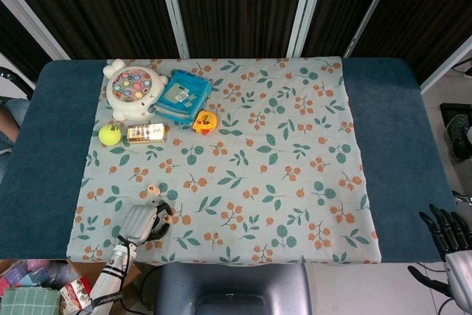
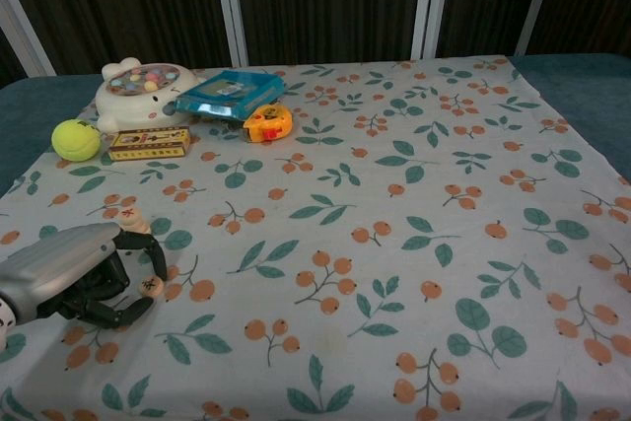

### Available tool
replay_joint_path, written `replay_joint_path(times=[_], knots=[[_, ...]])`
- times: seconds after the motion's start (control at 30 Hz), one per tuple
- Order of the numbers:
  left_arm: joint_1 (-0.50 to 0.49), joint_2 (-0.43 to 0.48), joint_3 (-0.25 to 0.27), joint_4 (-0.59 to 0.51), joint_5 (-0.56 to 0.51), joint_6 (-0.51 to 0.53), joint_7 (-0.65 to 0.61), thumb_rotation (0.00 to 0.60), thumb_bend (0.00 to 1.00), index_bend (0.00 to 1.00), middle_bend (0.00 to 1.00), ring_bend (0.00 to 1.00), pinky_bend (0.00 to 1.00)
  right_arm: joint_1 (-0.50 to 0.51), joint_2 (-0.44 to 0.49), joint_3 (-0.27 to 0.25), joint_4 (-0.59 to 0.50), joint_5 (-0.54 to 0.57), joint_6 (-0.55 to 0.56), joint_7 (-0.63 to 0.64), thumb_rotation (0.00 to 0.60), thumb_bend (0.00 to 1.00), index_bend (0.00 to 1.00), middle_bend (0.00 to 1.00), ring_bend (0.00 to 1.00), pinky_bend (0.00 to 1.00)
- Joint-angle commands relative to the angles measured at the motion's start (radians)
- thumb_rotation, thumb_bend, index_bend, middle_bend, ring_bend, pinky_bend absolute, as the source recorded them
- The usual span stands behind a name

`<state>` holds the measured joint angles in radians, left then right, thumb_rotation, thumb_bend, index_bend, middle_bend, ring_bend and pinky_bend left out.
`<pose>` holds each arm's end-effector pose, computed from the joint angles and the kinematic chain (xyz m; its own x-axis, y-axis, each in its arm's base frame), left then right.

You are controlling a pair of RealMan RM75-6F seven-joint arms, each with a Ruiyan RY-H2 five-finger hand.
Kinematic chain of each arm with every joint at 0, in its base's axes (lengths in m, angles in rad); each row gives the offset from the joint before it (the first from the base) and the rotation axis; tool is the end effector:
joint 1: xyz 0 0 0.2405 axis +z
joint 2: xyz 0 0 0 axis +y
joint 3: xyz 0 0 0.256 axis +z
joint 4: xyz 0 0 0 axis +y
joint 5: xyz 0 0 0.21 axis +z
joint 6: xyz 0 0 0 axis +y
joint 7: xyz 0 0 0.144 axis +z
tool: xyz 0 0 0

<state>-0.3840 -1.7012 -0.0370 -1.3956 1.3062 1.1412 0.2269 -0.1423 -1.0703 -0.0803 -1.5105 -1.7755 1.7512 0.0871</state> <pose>-0.2279 0.2387 -0.0562 0.2945 0.3326 0.8959 0.9512 -0.1924 -0.2412 -0.3176 -0.0791 0.1828 0.4296 0.0170 0.9028 -0.8988 -0.0884 0.4294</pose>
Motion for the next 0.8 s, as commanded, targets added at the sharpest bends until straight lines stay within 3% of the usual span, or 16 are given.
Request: replay_joint_path(times=[0.03, 0.2, 0.33, 0.53, 0.8], knots=[[0.000, 0.000, 0.000, -0.001, 0.000, 0.000, 0.000, 0.600, 0.40, 0.52, 1.00, 1.00, 1.00, 0.000, 0.000, 0.000, 0.000, 0.000, 0.000, 0.000, 0.600, 0.20, 0.00, 0.00, 0.00, 0.03], [-0.002, 0.010, -0.016, -0.017, 0.007, 0.013, -0.011, 0.600, 0.40, 0.54, 1.00, 1.00, 1.00, 0.000, 0.000, -0.001, -0.001, 0.000, -0.003, -0.002, 0.600, 0.20, 0.00, 0.00, 0.00, 0.03], [-0.023, 0.062, -0.107, -0.099, 0.000, 0.054, -0.040, 0.600, 0.40, 0.54, 1.00, 1.00, 1.00, 0.000, 0.002, 0.001, -0.001, 0.003, -0.001, 0.004, 0.600, 0.20, 0.00, 0.00, 0.00, 0.03], [-0.048, 0.130, -0.191, -0.171, -0.073, 0.045, -0.029, 0.600, 0.40, 0.54, 1.00, 1.00, 1.00, 0.001, 0.002, 0.001, -0.001, 0.003, -0.003, 0.002, 0.600, 0.20, 0.00, 0.00, 0.00, 0.03], [-0.079, 0.125, -0.208, -0.142, -0.168, -0.002, 0.015, 0.600, 0.40, 0.53, 1.00, 1.00, 1.00, 0.003, -0.001, 0.001, -0.007, 0.005, -0.011, -0.012, 0.600, 0.20, 0.00, 0.00, 0.00, 0.03]])
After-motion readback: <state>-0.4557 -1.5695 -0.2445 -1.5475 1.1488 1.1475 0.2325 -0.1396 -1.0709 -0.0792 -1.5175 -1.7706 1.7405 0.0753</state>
